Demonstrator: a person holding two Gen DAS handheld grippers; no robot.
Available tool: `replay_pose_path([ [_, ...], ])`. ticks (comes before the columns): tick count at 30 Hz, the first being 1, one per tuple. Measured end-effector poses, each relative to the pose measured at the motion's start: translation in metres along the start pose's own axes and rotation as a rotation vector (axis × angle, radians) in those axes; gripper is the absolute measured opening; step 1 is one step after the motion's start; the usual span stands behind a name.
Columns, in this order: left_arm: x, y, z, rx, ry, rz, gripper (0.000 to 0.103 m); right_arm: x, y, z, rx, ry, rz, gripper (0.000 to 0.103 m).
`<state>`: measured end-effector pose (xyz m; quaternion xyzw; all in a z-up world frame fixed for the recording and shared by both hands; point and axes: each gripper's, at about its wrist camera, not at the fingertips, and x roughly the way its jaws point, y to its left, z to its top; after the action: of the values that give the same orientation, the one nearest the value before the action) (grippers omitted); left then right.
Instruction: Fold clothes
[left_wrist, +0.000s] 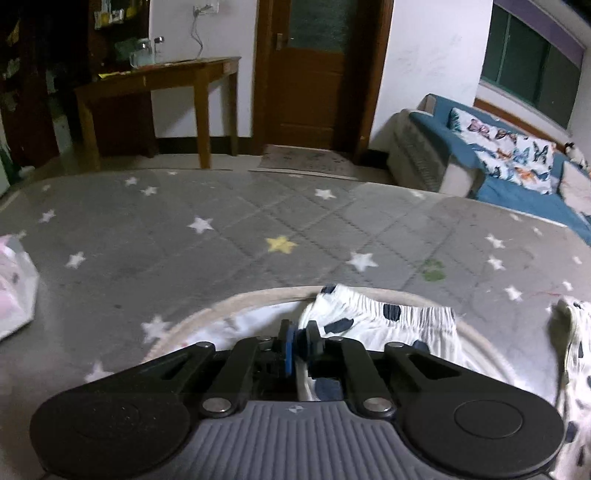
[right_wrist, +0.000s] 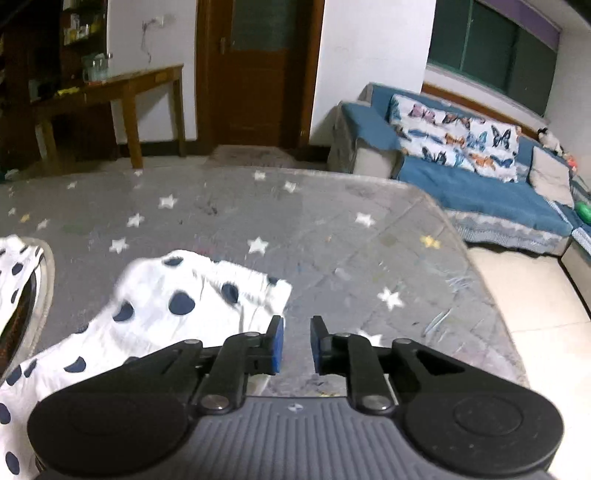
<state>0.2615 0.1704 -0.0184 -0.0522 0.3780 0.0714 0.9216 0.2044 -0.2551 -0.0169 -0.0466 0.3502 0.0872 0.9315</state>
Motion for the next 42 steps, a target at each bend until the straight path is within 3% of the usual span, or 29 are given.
replay_pose_path([
  [2,-0.003,0.003,0.001,-0.004,-0.004,0.022,0.01,0.0,-0.006,-0.001,0.004,0.008,-0.028,0.017],
  [5,-0.009,0.005,0.003,-0.016,-0.026,0.039,0.013,0.005,-0.003,0.009,0.017,0.002,0.018,0.019],
  [8,-0.02,0.001,0.004,-0.018,-0.033,-0.018,0.013,0.013,0.007,0.013,0.012,0.025,0.084,0.019],
  [11,-0.026,-0.017,0.004,0.035,-0.026,-0.098,0.013,0.029,0.023,0.012,-0.01,0.069,0.138,0.032],
  [15,-0.023,-0.045,0.001,0.106,0.008,-0.186,0.013,0.044,0.044,0.007,-0.065,0.11,0.162,0.033],
  [24,0.014,-0.081,-0.004,0.162,0.079,-0.227,0.013,0.059,0.047,0.012,-0.079,0.107,0.143,0.04],
  [28,0.018,-0.089,-0.003,0.155,0.061,-0.233,0.024,0.066,0.045,0.015,-0.07,0.095,0.141,0.042],
  [30,0.02,-0.093,-0.002,0.169,0.046,-0.216,0.022,0.067,0.044,0.015,-0.07,0.087,0.142,0.042],
  [32,0.023,-0.098,-0.001,0.172,0.036,-0.2,0.01,0.067,0.044,0.014,-0.069,0.082,0.143,0.043],
  [35,0.026,-0.1,0.004,0.138,0.024,-0.191,0.003,0.068,0.044,0.014,-0.072,0.072,0.14,0.043],
  [42,0.04,-0.09,0.02,-0.067,-0.017,-0.224,0.003,0.073,0.045,0.015,-0.094,0.041,0.122,0.043],
])
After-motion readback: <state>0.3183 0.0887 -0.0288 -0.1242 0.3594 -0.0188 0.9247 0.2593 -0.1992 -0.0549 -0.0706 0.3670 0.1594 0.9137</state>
